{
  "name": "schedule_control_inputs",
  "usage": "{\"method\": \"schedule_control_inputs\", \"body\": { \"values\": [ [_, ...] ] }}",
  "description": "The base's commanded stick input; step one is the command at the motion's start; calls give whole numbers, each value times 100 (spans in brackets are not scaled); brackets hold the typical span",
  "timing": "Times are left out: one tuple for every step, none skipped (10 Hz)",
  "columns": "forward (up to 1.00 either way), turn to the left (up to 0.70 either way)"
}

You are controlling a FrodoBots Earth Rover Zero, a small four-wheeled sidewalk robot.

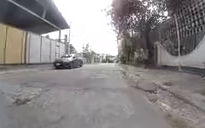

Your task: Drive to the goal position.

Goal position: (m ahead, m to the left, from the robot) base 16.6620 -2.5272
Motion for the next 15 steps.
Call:
{"method": "schedule_control_inputs", "body": {
  "values": [
    [67, -19],
    [67, -28],
    [67, -18],
    [67, -1],
    [67, 0],
    [67, 0],
    [67, 0],
    [67, 0],
    [67, 0],
    [67, 0],
    [67, 0],
    [67, 0],
    [67, -2],
    [67, -8],
    [67, -7]
  ]
}}
